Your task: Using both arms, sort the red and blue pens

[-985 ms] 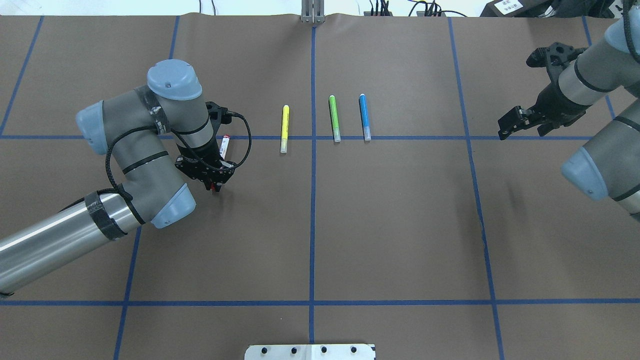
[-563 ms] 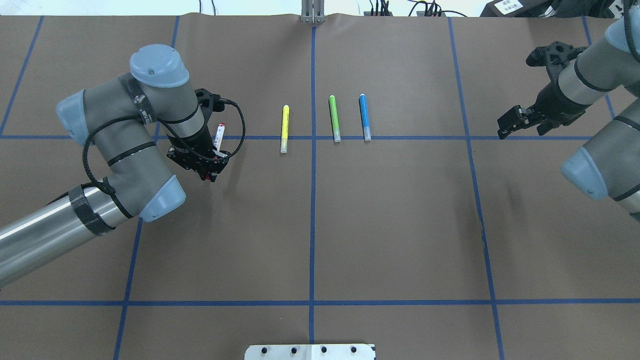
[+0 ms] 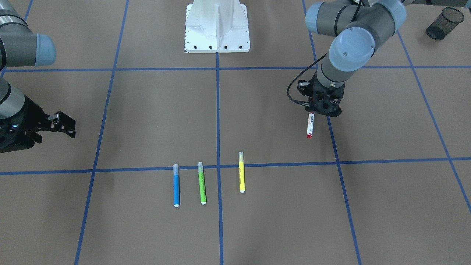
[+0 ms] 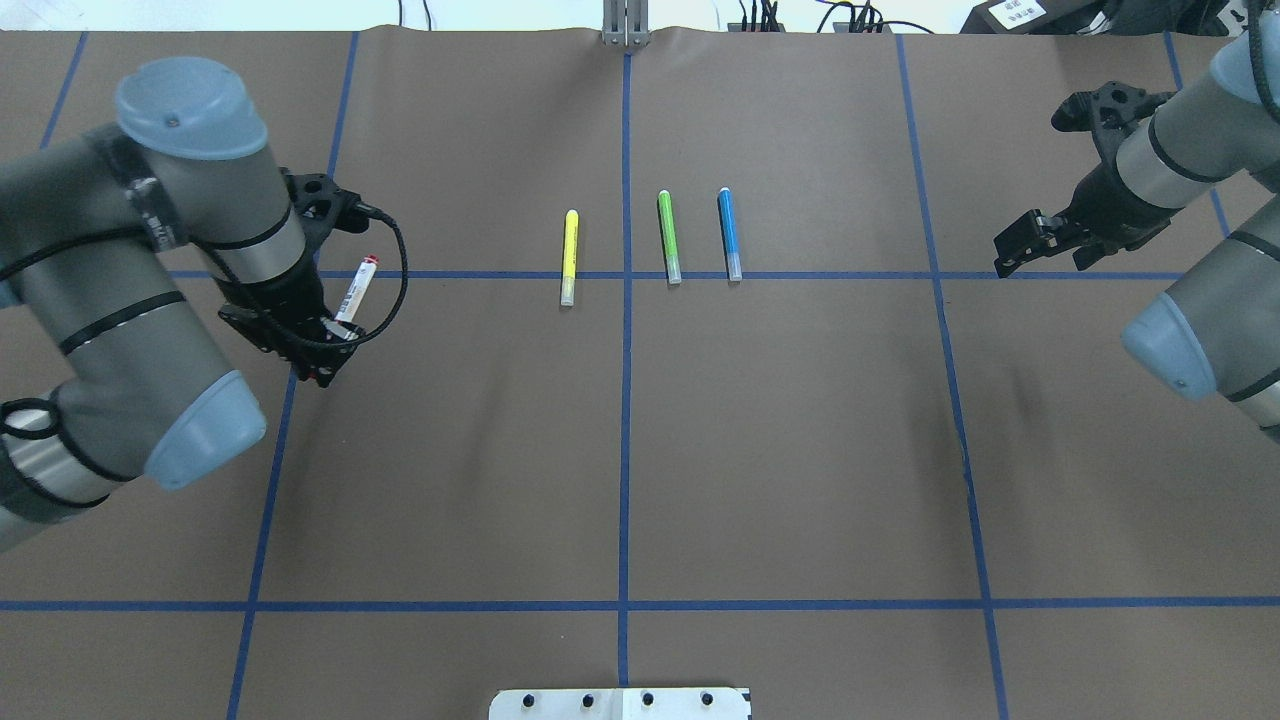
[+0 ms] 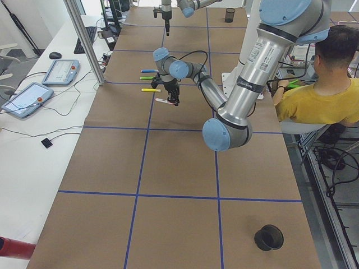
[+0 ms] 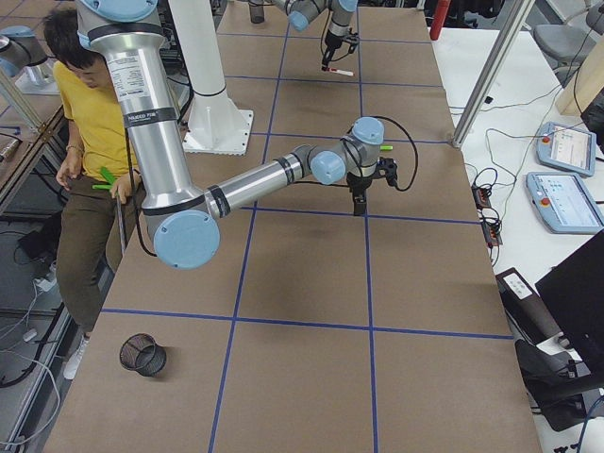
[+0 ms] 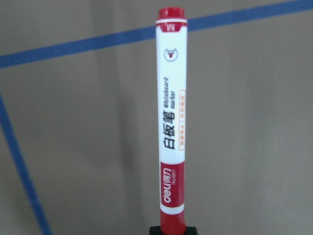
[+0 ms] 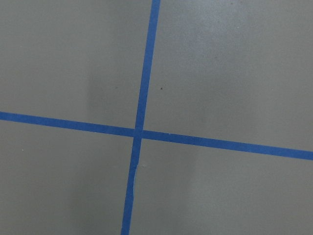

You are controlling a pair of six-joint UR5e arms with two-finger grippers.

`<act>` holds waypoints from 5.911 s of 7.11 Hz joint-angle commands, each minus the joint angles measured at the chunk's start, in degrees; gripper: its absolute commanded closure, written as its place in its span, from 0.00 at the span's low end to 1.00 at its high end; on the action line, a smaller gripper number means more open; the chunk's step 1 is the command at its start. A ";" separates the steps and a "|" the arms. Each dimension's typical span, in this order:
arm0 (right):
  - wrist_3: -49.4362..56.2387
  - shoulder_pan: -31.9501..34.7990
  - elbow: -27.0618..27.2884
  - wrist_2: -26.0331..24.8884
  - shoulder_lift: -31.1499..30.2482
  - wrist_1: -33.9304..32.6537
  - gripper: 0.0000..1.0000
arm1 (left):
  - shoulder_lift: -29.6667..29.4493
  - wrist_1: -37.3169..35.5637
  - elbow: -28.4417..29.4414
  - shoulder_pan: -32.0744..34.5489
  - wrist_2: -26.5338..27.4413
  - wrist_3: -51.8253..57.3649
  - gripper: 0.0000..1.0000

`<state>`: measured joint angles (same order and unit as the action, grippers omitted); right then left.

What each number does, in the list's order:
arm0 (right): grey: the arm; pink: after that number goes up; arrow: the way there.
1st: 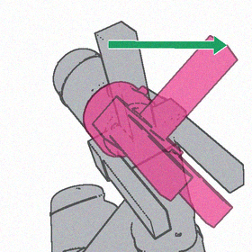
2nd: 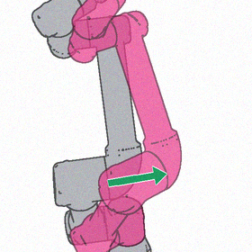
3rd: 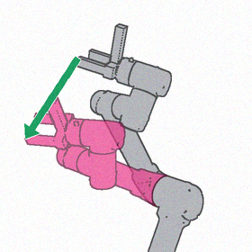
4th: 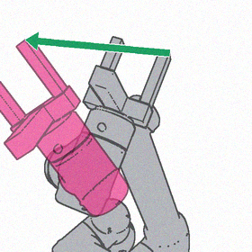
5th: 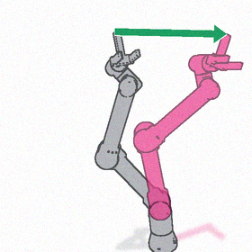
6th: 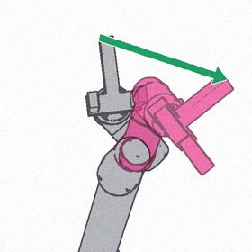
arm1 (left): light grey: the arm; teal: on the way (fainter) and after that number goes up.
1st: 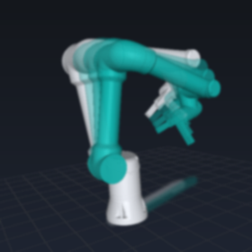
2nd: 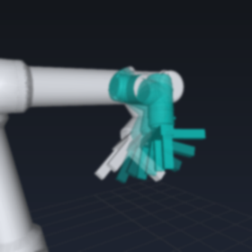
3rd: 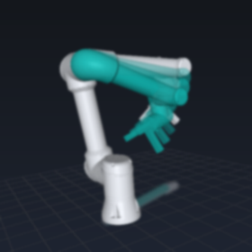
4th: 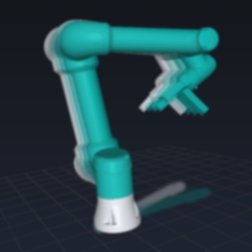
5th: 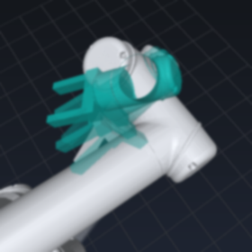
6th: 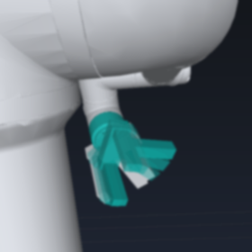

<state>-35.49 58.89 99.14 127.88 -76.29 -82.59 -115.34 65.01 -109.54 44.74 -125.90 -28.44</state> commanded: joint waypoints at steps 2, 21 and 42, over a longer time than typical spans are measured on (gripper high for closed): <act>-0.02 -0.26 -0.17 0.00 -0.09 -0.02 0.01 | 16.14 -8.76 -16.28 0.52 5.28 13.39 1.00; -1.58 -3.69 0.00 -1.32 -3.61 6.83 0.01 | 70.96 2.89 -4.58 13.00 20.87 49.00 1.00; -1.77 -4.13 0.26 -1.67 -3.17 6.92 0.01 | 63.60 1.02 -12.07 26.65 1.62 57.01 0.00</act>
<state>-37.26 54.76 99.39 126.37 -79.57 -75.67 -49.43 68.24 -117.27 64.87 -123.68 28.52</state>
